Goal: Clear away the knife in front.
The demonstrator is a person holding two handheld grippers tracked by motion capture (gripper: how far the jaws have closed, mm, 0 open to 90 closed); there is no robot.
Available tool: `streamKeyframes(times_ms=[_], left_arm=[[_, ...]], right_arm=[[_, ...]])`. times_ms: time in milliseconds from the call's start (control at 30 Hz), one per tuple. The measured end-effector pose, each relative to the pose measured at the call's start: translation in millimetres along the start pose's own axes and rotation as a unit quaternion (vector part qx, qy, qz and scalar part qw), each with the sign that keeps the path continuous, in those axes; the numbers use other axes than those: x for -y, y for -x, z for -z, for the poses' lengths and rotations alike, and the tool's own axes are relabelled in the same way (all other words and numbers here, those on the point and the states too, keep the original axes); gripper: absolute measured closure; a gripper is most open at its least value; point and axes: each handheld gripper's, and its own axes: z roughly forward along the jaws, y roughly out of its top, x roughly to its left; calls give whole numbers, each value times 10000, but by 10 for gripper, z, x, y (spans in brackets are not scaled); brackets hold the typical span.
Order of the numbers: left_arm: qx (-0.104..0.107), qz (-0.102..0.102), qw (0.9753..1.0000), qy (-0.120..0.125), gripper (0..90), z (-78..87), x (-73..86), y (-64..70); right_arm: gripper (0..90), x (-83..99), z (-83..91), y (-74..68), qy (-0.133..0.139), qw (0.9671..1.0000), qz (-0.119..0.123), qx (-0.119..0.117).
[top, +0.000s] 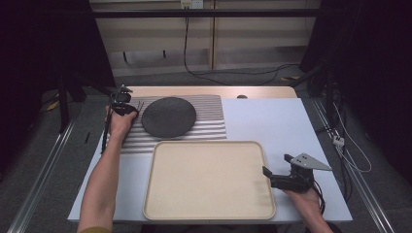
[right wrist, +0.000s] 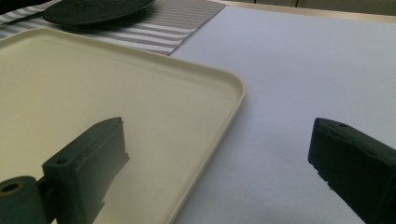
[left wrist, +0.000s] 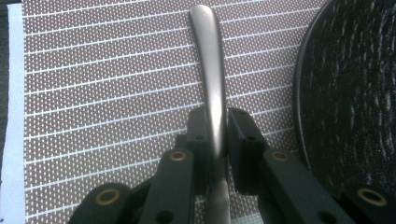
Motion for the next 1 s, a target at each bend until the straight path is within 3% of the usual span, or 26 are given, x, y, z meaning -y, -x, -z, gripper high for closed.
streamKeyframes(times_ms=[433,1000], left_arm=[[47,-47,10000,-46,801,26,17,19],[132,-166,9998,52,801,201,13,40]], right_arm=[[43,0,-6,0,-18,10000,-12,9],[43,-1,-12,-2,-27,10000,-13,5]])
